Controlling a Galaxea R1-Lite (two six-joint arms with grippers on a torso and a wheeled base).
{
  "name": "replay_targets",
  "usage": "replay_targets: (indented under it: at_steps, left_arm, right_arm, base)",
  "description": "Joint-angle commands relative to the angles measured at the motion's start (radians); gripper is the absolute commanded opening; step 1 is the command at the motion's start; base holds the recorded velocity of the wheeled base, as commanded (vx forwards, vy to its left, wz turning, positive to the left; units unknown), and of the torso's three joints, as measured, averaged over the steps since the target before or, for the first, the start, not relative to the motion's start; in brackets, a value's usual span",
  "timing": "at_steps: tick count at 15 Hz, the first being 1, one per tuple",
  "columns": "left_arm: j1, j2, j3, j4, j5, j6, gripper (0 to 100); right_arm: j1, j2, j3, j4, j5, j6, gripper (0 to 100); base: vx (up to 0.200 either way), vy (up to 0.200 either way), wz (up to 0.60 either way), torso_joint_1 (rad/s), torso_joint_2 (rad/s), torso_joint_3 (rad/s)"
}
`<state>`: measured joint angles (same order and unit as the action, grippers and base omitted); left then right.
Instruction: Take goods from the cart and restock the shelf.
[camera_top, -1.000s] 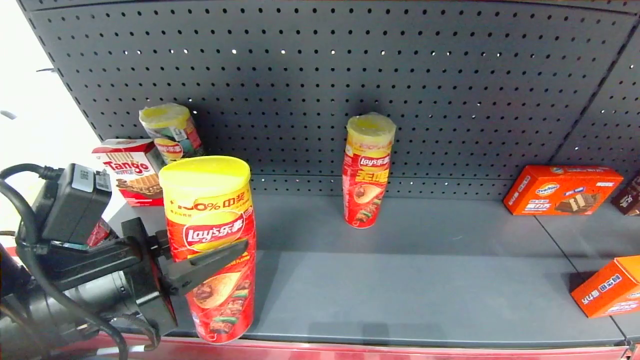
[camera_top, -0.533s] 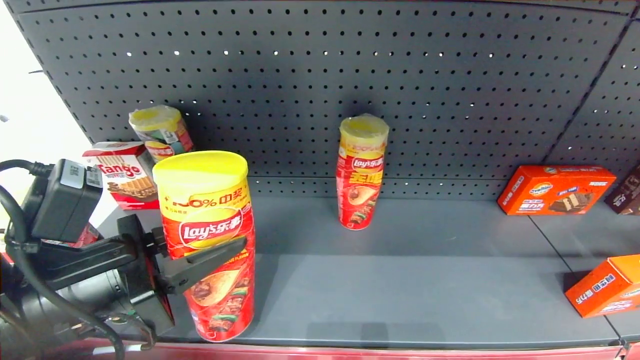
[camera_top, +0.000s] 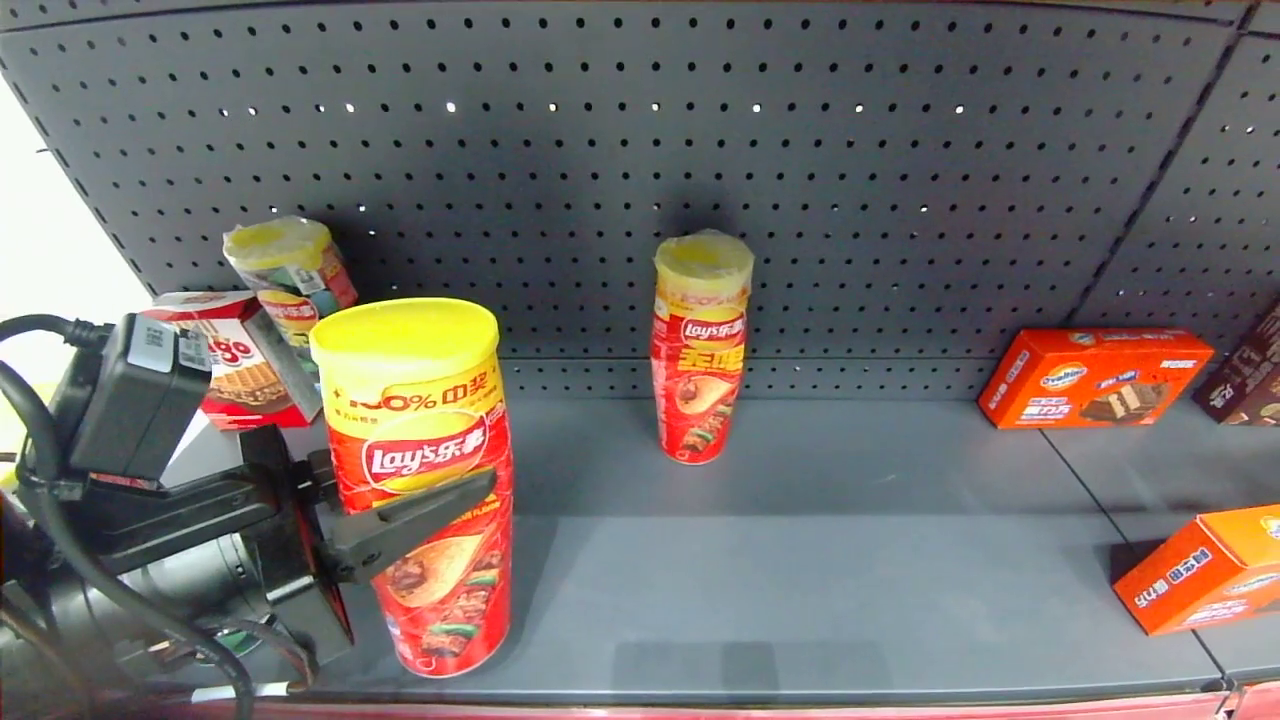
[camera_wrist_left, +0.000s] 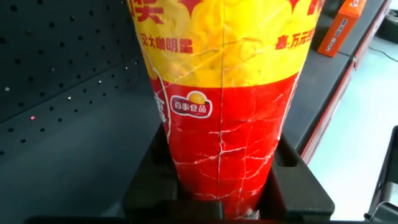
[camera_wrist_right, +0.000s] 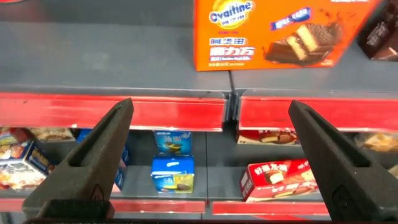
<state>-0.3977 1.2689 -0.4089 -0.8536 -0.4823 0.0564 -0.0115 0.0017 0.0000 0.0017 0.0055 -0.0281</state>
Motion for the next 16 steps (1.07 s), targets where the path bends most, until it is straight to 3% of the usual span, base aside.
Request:
replay_targets:
  at_steps: [1, 2, 3, 6, 9, 11, 16]
  left_arm:
    - [0.000, 0.001, -0.002, -0.002, -0.001, 0.003, 0]
    - [-0.001, 0.001, -0.014, 0.001, 0.001, 0.002, 0]
    - [-0.007, 0.003, -0.010, 0.004, 0.001, 0.008, 0]
    - [-0.020, 0.003, -0.001, 0.010, 0.008, 0.039, 0]
    - [-0.020, 0.000, 0.004, 0.011, 0.011, 0.037, 0]
    - [-0.017, 0.001, -0.005, 0.011, 0.011, 0.033, 0]
    - [-0.013, 0.001, -0.014, 0.011, 0.013, 0.031, 0]
  right_arm:
    - [0.008, 0.047, -0.109, 0.008, 0.070, -0.041, 100]
    - [0.005, 0.304, -0.325, 0.031, 0.152, -0.013, 100]
    - [0.008, 0.377, -0.353, 0.018, 0.168, 0.011, 100]
    - [0.073, 0.374, -0.299, -0.029, 0.295, -0.027, 100]
    - [0.150, 0.500, -0.316, -0.080, 0.300, -0.093, 100]
    - [0.286, 0.633, -0.354, -0.127, 0.294, -0.104, 100]
    - [0.378, 0.966, -0.443, -0.328, 0.289, -0.098, 100]
  base:
    - [0.000, 0.000, 0.00, 0.000, 0.00, 0.000]
    - [0.000, 0.000, 0.00, 0.000, 0.00, 0.000]
    - [0.000, 0.000, 0.00, 0.000, 0.00, 0.000]
    - [0.000, 0.000, 0.00, 0.000, 0.00, 0.000]
    - [0.000, 0.000, 0.00, 0.000, 0.00, 0.000]
    - [0.000, 0.000, 0.00, 0.000, 0.00, 0.000]
    - [0.000, 0.000, 0.00, 0.000, 0.00, 0.000]
